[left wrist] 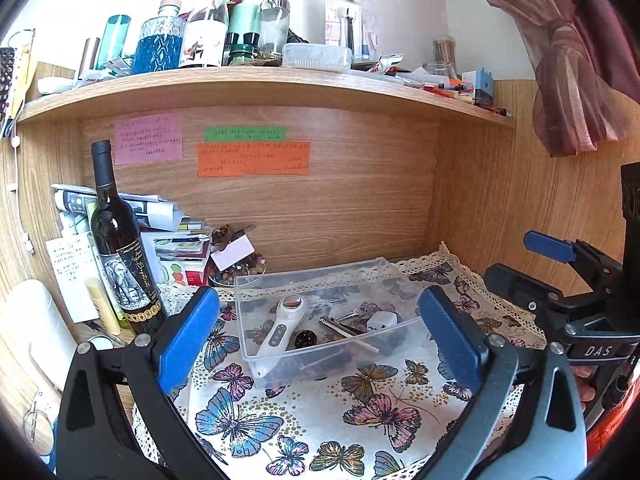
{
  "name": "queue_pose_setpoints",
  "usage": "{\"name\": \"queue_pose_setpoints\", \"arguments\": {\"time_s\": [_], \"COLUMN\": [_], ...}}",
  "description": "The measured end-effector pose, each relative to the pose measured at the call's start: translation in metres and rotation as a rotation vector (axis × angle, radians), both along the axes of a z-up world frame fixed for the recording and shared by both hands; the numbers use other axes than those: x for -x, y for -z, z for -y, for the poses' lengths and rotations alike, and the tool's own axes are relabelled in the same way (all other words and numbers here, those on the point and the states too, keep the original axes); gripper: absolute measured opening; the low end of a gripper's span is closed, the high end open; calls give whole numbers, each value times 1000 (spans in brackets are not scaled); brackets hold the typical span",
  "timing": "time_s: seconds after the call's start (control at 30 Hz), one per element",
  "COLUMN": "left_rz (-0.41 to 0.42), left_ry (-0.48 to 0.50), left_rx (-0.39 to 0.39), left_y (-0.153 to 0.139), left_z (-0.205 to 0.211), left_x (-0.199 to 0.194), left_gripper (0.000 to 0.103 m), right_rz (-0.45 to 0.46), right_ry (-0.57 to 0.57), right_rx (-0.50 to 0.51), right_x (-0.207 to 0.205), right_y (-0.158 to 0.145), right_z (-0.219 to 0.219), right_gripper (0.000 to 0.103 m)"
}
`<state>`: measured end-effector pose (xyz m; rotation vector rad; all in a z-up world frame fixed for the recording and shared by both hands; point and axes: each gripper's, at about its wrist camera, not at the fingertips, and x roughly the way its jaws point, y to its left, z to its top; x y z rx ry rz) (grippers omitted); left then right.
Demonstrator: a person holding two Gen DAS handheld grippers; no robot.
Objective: Organize rigid objects
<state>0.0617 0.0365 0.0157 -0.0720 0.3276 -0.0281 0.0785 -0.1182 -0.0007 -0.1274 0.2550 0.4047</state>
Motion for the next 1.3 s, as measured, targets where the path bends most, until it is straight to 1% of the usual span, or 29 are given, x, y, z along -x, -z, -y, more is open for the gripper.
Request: {"name": "queue_pose_setpoints", "arguments": {"time_s": [0.23,0.83,1.03,1.3], "left_rz": [6,8,7,25], "left_ry": [1,13,8,-9], "left_rx": [6,-1,8,-1], "left_y": [-1,-2,-2,-3], "left_z": [3,9,8,9], "left_x": [7,9,8,9], "left_gripper": [102,102,102,102], "right_rz": [-5,3,6,14], "right_ry": [7,4,2,-4], "right_rx": [-11,-15,-15,-15], "right_x": [9,13,15,16], "right_y": [3,2,1,0], "right_z": [5,3,3,3], "right_gripper": [103,103,103,103]}}
